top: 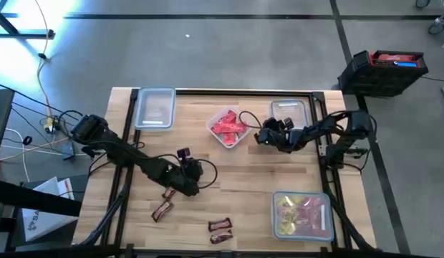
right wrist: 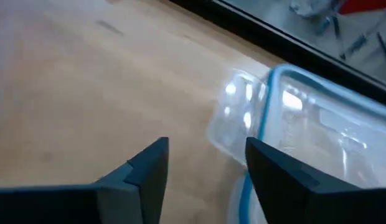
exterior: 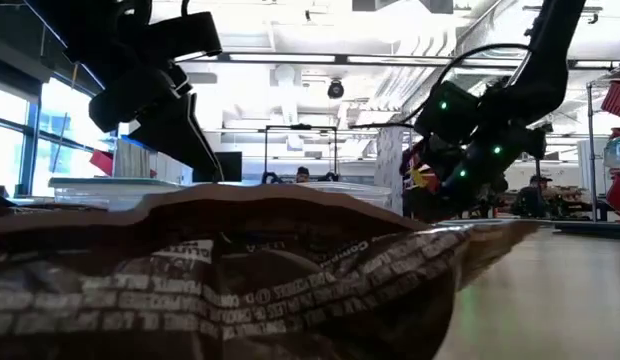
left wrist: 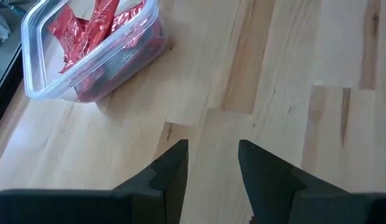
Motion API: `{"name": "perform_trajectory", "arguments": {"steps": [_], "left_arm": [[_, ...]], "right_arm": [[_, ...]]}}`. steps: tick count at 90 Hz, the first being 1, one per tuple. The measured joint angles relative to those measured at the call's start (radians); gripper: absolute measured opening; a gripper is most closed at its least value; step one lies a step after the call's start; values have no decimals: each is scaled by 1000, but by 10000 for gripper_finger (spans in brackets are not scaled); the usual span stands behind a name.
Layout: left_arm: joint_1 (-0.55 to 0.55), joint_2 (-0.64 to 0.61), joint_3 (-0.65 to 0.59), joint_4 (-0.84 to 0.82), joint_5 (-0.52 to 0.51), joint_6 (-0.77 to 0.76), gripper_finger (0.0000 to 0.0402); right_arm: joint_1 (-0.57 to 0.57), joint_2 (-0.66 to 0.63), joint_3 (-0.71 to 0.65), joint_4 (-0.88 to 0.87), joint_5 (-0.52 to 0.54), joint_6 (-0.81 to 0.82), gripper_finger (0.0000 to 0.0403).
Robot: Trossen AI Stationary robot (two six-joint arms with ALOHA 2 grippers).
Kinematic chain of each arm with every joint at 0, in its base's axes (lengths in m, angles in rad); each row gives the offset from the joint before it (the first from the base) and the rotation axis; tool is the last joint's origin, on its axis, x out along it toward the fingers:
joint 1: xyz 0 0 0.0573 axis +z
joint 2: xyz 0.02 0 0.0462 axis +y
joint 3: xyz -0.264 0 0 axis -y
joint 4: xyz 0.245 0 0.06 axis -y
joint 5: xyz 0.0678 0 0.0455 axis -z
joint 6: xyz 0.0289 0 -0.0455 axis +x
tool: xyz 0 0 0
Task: Sort candy
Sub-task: Close the transparent bin
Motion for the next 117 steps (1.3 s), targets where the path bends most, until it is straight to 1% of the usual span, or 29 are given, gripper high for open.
{"name": "perform_trajectory", "arguments": {"steps": [14, 24, 34, 44, 56, 68, 80, 96, 106, 117], "left_arm": [[0, 0, 0, 3, -6, 0, 126], [0, 0, 0, 3, -10, 0, 126], [0, 0, 0, 2, -14, 0, 126], [0, 0, 0, 3, -18, 0, 126], [0, 0, 0, 3, -23, 0, 126], [0, 0, 0, 2, -24, 0, 126], [0, 0, 0, 2, -24, 0, 126], [0, 0, 0, 1, -24, 0, 126], [0, 0, 0, 0, -24, 0, 126], [0, 0, 0, -8, -24, 0, 126]], "right_arm": [[-34, 5, 1, 9, -2, -6, 243], [-79, 5, 1, 9, -8, 24, 260], [-117, 5, 1, 11, -46, 62, 263], [-143, 5, 1, 12, -70, 62, 252], [-165, 5, 1, 14, -107, 78, 217], [-165, 1, 3, 23, -92, 80, 160], [-164, 1, 5, 23, -109, 77, 100], [-155, -1, 5, 22, -110, 77, 35], [-137, -12, 6, 16, -121, 78, 7], [-103, -60, 3, -16, -151, 78, 1]]}}
